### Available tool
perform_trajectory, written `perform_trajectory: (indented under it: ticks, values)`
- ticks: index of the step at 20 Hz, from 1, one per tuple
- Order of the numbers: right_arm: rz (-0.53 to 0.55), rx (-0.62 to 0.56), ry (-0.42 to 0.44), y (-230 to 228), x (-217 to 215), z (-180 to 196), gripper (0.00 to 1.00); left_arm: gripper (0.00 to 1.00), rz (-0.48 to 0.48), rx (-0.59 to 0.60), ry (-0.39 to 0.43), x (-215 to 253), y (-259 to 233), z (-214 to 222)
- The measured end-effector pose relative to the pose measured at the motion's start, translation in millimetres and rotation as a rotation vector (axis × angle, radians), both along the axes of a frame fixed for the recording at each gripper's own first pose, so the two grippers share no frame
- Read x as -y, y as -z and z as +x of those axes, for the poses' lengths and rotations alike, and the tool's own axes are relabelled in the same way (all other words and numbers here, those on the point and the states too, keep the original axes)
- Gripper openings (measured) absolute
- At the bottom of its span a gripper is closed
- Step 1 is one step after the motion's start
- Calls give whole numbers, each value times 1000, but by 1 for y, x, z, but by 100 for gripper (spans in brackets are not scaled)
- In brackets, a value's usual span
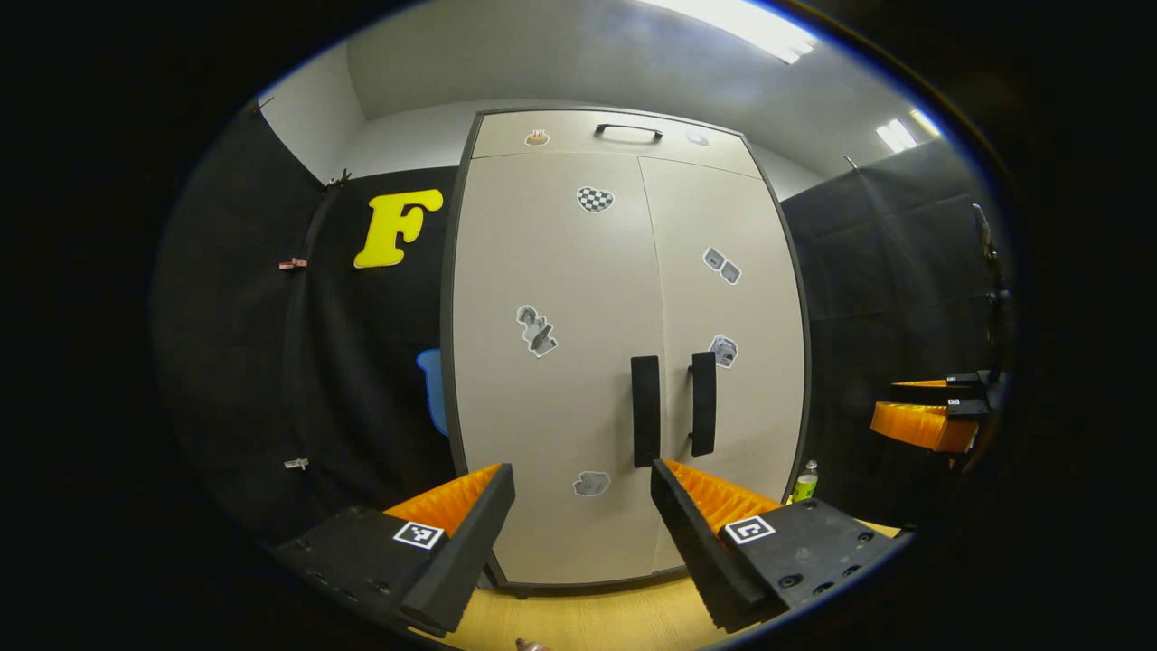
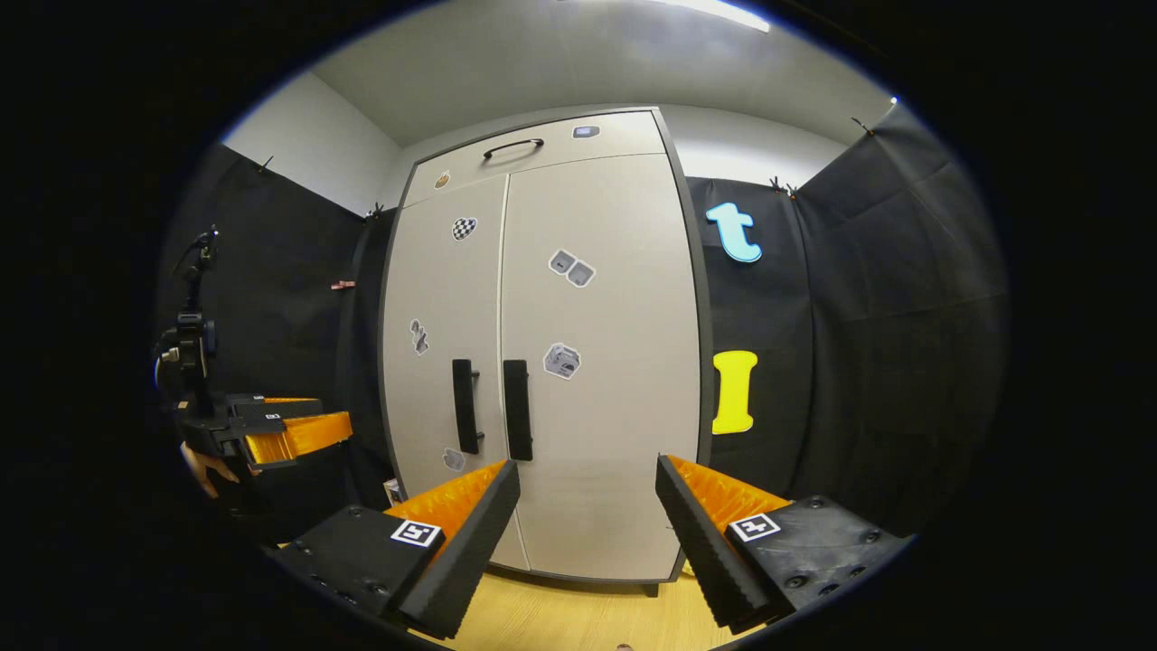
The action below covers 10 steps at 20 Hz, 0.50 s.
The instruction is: Grab one shoe with the right hand and put it into the shoe cabinet, grab the other shoe with the left hand and put it into the shoe cabinet; then close the right door with the right hand and the left door with the left hand.
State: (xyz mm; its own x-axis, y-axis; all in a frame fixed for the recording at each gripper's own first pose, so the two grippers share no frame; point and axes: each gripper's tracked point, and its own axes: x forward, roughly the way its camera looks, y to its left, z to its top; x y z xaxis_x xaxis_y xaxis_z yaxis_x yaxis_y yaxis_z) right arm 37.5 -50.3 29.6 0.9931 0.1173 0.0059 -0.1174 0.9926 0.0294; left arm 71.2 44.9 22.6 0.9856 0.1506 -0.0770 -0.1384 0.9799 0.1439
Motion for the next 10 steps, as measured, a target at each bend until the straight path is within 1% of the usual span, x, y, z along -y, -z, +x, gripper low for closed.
perform_trajectory:
  ticks: [10]
  values:
    - [-9,7,15,-2,-8,-4,99,96,-17,-3,40,2,2,-2]
